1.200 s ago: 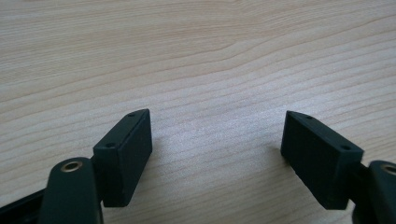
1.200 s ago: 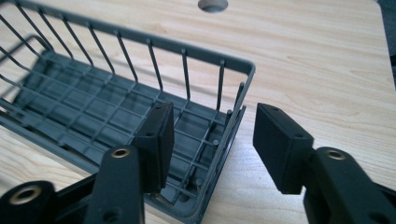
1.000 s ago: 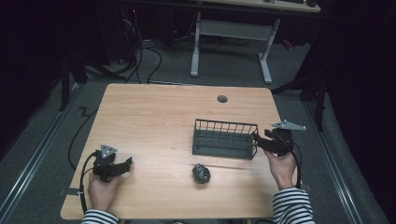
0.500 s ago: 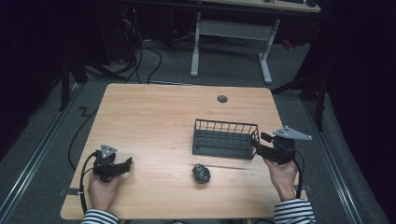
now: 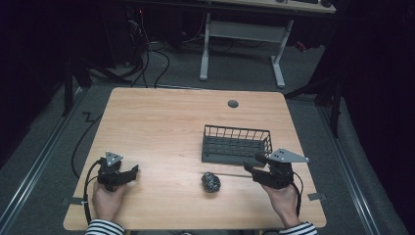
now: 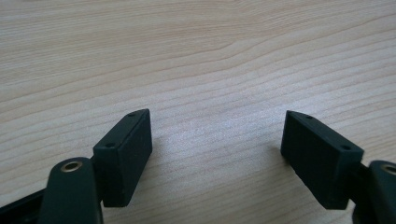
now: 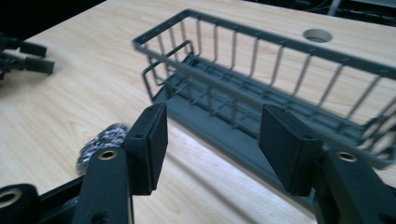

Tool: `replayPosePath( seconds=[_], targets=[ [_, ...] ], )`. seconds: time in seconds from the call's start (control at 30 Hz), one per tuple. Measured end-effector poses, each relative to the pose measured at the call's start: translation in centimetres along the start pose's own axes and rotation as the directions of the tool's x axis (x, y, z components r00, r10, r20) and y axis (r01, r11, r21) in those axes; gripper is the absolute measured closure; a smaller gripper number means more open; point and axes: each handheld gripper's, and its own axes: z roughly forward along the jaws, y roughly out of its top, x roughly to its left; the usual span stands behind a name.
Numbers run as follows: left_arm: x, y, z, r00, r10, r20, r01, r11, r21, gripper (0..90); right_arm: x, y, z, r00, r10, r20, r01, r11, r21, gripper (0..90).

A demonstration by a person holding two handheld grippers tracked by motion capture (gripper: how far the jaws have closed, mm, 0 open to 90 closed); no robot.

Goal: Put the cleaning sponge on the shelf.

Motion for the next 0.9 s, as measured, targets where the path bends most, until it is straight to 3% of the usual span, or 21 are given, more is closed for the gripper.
replayPosePath(
  seconds=[0.43,0.7,0.9],
  targets=[
    [0.0,0.0,0.0,1.0,0.0,0.0,0.0,1.0,0.0,25.2,2.6,-1.9,2.3,0.9967,-0.013,-0.08,0.014,1.0,0.015,40.2],
    [0.0,0.0,0.0,1.0,0.0,0.0,0.0,1.0,0.0,25.3,5.2,-2.4,4.5,0.9889,-0.072,-0.13,0.078,0.996,0.042,37.3],
    [0.0,0.0,0.0,1.0,0.0,0.0,0.0,1.0,0.0,25.2,6.3,-2.8,5.9,0.9834,-0.08,-0.163,0.091,0.994,0.062,34.7]
  ],
)
